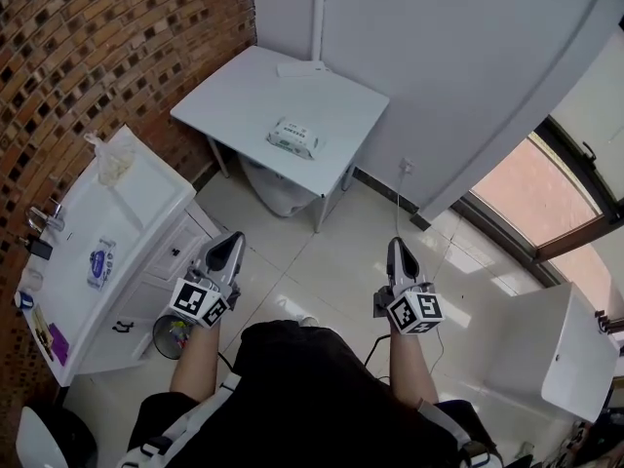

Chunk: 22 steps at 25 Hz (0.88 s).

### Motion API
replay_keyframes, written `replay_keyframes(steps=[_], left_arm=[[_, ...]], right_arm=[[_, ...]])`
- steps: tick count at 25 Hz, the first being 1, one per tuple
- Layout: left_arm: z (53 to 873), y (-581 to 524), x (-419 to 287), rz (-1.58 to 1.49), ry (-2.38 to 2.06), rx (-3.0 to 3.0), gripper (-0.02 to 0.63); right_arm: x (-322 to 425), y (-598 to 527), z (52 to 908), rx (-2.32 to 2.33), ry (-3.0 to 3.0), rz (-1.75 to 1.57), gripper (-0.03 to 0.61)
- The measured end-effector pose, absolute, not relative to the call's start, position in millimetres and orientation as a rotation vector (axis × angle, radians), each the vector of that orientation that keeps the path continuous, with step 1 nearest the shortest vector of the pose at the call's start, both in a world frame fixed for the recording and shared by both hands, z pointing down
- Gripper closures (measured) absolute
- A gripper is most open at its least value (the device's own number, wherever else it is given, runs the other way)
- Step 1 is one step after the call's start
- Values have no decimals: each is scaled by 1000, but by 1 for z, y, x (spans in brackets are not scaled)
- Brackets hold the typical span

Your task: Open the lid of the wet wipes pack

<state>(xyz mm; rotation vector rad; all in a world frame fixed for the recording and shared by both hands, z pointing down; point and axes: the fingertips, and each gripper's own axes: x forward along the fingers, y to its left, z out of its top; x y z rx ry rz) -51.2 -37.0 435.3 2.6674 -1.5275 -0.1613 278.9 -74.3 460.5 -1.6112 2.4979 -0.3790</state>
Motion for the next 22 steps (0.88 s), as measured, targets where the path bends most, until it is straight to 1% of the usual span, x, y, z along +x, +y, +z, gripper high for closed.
replay_keyframes(steps=[7, 13, 22], left_arm=[[442, -60, -39, -214, -1493, 2639, 612], [451, -89, -48, -171, -1478, 2643, 612], [464, -166, -67, -159, -1400, 2691, 612]], right_arm=[[294, -93, 470, -1661, 2485, -412, 572], [269, -112, 480, -1645, 2550, -418, 572], [260, -175, 480, -1742, 2501, -403, 572]])
